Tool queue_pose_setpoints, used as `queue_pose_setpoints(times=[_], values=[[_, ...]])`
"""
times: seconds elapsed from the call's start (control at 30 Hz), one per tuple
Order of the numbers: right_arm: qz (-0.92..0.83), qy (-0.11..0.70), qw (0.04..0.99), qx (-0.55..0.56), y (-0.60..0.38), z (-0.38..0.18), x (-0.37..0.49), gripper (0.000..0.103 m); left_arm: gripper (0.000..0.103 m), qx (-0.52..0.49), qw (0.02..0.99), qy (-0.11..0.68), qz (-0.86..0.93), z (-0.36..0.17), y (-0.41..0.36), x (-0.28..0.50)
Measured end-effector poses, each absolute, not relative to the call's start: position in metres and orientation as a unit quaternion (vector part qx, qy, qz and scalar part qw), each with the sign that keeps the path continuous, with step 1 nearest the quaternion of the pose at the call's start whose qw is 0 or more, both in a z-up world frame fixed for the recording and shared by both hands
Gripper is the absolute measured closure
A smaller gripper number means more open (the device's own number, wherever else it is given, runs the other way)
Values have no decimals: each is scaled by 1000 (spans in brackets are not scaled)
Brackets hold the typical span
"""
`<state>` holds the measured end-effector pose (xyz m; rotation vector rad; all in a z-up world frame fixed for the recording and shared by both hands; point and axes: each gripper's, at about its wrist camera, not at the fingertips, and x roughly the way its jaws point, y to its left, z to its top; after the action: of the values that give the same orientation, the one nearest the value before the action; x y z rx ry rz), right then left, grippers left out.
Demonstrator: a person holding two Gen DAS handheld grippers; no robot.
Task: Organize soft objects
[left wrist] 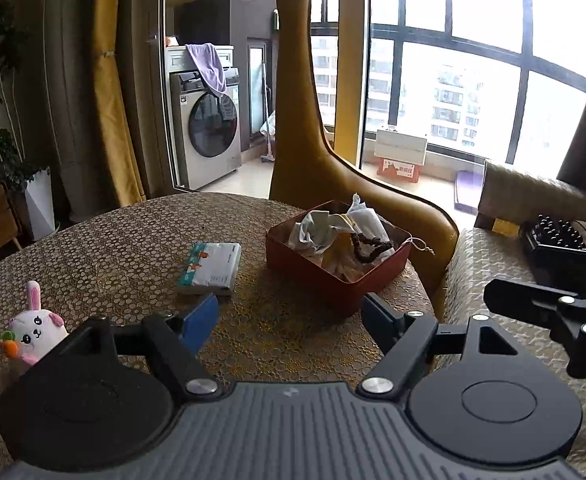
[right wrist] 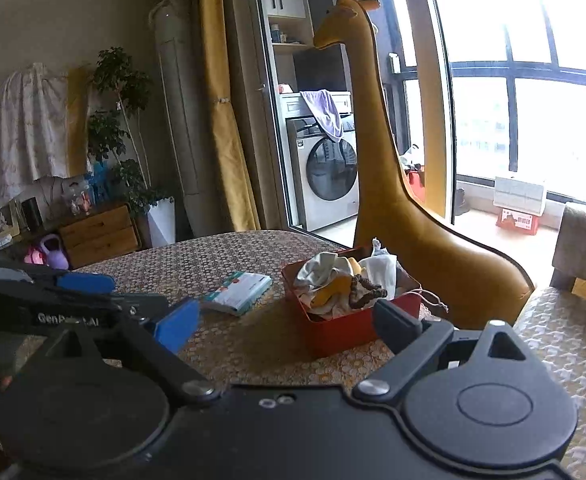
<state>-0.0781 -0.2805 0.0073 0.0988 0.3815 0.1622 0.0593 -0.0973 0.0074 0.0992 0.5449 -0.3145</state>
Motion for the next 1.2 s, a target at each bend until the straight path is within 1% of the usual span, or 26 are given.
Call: queue_pose_setpoints(times=[0.07,0.17,0.37,0.4,0.43,0.47,0.67,0.9,1.2], values=[[80,189,978,47,-279,7,-81,8,21,46,951,261,-157,9,-95,54],[80,187,978,50,-279,6,-84,1,18,38,954,253,-157,10,-93,46],[87,181,978,50,-275,6,-91,0,12,31,957,248,-146,10,-91,36],[87,180,979,50,-274,6,-92,0,8,30,958,247,-145,10,-91,35],[88,178,979,51,-274,7,-92,0,2,29,958,246,-146,10,-91,34],[87,177,979,52,-273,7,-92,0,0,27,958,244,-146,10,-90,33],[74,173,981,56,-274,8,-93,0,0,21,963,224,-150,13,-87,23],[74,170,981,64,-274,8,-96,0,0,43,968,202,-140,15,-94,13],[64,172,981,66,-276,8,-96,0,0,28,968,203,-144,15,-90,11]])
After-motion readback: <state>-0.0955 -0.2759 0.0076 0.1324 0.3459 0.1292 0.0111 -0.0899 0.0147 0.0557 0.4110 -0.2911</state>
